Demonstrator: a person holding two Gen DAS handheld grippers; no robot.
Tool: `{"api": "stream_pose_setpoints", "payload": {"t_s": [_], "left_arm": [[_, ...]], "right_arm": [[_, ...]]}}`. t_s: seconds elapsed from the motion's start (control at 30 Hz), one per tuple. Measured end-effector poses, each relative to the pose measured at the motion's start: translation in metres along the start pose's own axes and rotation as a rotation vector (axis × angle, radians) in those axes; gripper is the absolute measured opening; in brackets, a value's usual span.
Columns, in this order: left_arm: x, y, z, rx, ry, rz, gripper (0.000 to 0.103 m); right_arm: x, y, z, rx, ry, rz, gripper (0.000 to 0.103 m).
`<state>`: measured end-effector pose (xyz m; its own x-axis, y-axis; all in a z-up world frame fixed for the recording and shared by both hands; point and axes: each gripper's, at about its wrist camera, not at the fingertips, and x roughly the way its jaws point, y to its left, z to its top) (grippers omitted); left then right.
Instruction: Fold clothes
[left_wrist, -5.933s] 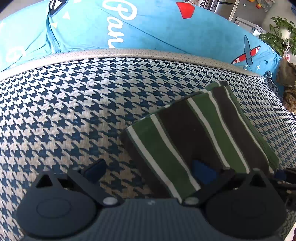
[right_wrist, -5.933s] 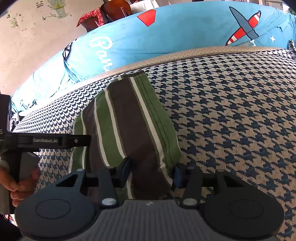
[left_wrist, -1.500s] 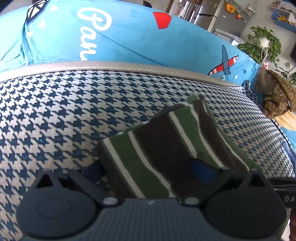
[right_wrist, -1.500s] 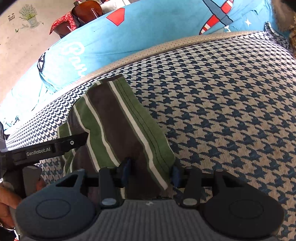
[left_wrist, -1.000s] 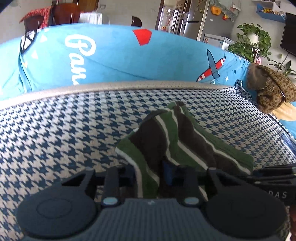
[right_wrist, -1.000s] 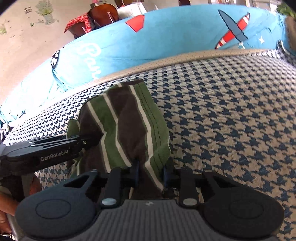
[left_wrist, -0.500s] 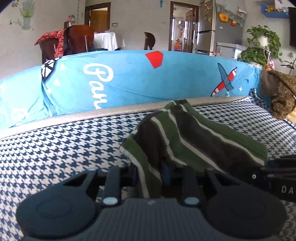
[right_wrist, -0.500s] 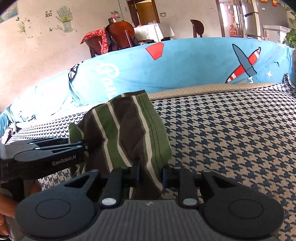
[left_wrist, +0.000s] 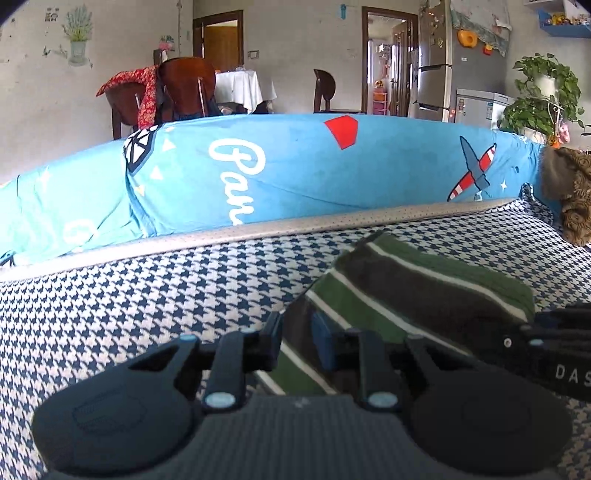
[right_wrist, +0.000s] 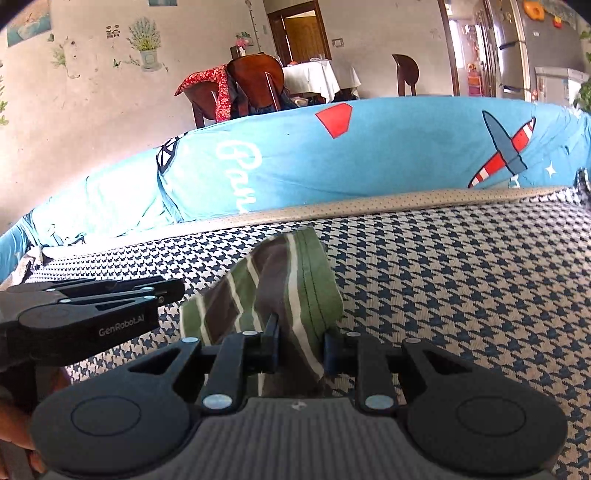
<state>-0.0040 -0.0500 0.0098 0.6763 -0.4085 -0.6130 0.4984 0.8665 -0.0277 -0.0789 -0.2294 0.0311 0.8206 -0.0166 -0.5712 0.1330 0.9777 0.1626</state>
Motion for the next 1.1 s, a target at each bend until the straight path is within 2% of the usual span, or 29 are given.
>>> {"api": "stream_pose_setpoints", "payload": {"t_s": [0.13,0.23,0.27,0.37,0.47,0.53,0.6,0.77,0.87,1.0,1.1], "left_arm": [[0.006,0.018,-0.003,-0.077,0.052,-0.012,0.026],[0.016,0.033,-0.006,-0.137,0.085,-0.015,0.042],[0.02,0.037,-0.007,-0.156,0.097,-0.02,0.052],[0.032,0.044,-0.01,-0.215,0.116,-0.048,0.069],[0.043,0.051,-0.013,-0.273,0.135,-0.078,0.074],[0.051,0.055,-0.015,-0.312,0.147,-0.097,0.076],[0.059,0.06,-0.017,-0.352,0.159,-0.117,0.077],[0.073,0.054,-0.018,-0.348,0.18,-0.125,0.079],[0.08,0.049,-0.018,-0.34,0.186,-0.129,0.09],[0.083,0.044,-0.017,-0.326,0.183,-0.132,0.096],[0.085,0.043,-0.017,-0.329,0.18,-0.137,0.1]], "right_arm": [[0.005,-0.002,-0.001,0.018,0.028,-0.042,0.023],[0.014,-0.012,-0.003,0.066,0.086,-0.092,0.027],[0.017,-0.017,-0.003,0.09,0.109,-0.107,0.03],[0.02,-0.034,-0.006,0.172,0.156,-0.118,0.041],[0.017,-0.047,-0.008,0.233,0.17,-0.096,0.045],[0.015,-0.053,-0.01,0.26,0.181,-0.083,0.053],[0.014,-0.058,-0.012,0.276,0.189,-0.082,0.056],[0.019,-0.066,-0.015,0.306,0.225,-0.071,0.061],[0.022,-0.069,-0.018,0.316,0.243,-0.062,0.064],[0.027,-0.072,-0.021,0.343,0.261,-0.046,0.066],[0.029,-0.07,-0.022,0.344,0.258,-0.04,0.072]]}}
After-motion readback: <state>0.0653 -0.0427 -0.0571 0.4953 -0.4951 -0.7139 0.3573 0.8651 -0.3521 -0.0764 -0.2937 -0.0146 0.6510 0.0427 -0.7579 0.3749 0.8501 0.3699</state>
